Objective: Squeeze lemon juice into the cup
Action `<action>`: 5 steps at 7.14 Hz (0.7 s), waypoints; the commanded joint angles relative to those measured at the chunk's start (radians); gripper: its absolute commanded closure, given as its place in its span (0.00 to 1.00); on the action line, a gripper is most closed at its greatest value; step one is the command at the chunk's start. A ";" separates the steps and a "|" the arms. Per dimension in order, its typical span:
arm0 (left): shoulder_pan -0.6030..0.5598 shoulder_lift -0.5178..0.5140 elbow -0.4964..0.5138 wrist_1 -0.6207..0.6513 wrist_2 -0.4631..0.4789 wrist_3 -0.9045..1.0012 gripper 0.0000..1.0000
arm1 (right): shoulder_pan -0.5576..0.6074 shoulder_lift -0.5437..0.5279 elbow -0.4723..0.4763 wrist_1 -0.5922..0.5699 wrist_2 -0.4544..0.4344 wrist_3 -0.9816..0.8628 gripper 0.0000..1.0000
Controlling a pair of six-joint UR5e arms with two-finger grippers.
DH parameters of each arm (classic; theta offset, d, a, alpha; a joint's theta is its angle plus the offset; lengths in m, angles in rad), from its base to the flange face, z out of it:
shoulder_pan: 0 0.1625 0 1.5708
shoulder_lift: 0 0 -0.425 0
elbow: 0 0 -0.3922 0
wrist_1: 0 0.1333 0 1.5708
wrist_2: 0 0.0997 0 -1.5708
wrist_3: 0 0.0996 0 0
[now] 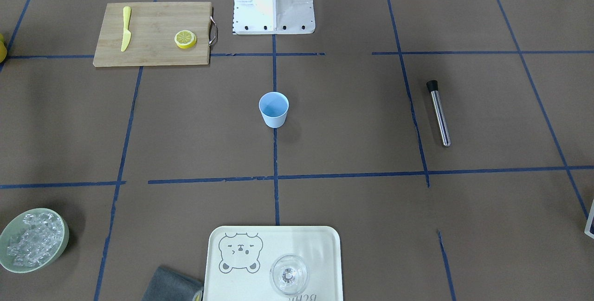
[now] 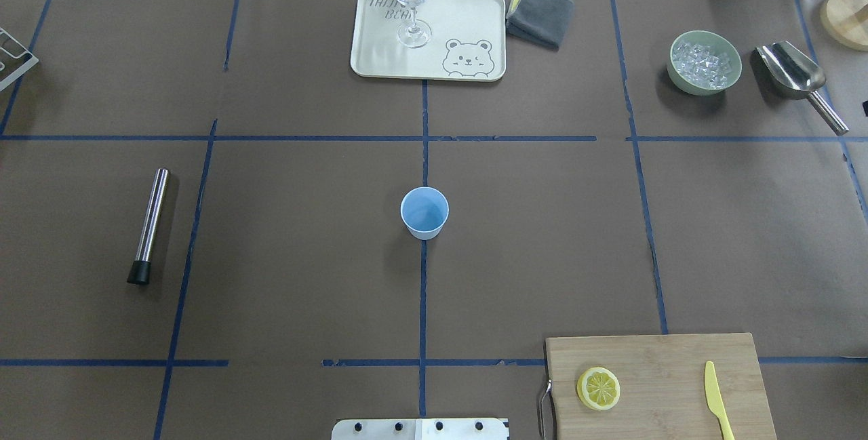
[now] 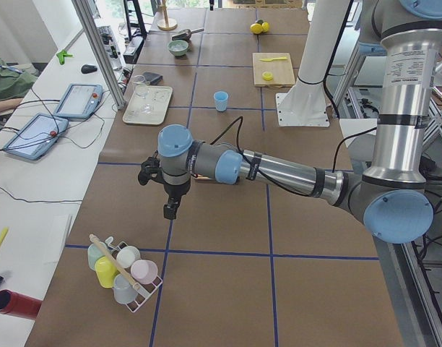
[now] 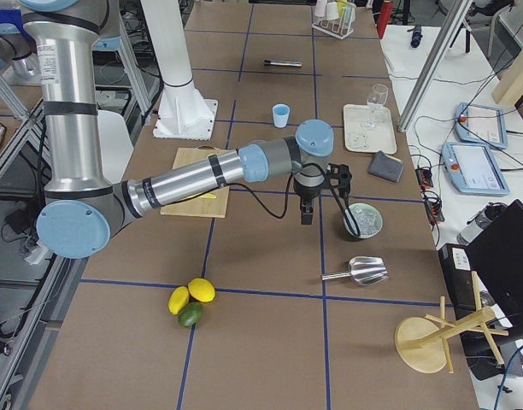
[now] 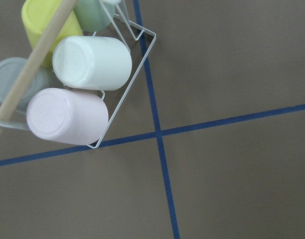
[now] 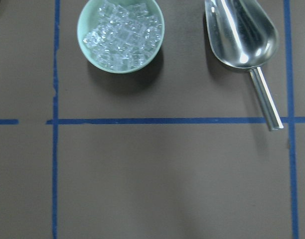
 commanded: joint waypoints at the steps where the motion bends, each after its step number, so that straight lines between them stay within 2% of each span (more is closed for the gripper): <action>1: 0.032 -0.017 -0.016 -0.005 0.002 -0.044 0.00 | -0.210 -0.001 0.063 0.241 -0.103 0.442 0.00; 2: 0.055 -0.032 -0.018 -0.005 0.002 -0.075 0.00 | -0.311 0.002 0.102 0.268 -0.163 0.561 0.00; 3: 0.065 -0.040 -0.019 -0.012 0.000 -0.087 0.00 | -0.426 0.000 0.160 0.267 -0.262 0.673 0.00; 4: 0.082 -0.040 -0.018 -0.053 0.002 -0.090 0.00 | -0.512 -0.007 0.190 0.264 -0.316 0.727 0.00; 5: 0.087 -0.040 -0.018 -0.066 0.002 -0.090 0.00 | -0.561 -0.030 0.221 0.259 -0.330 0.728 0.00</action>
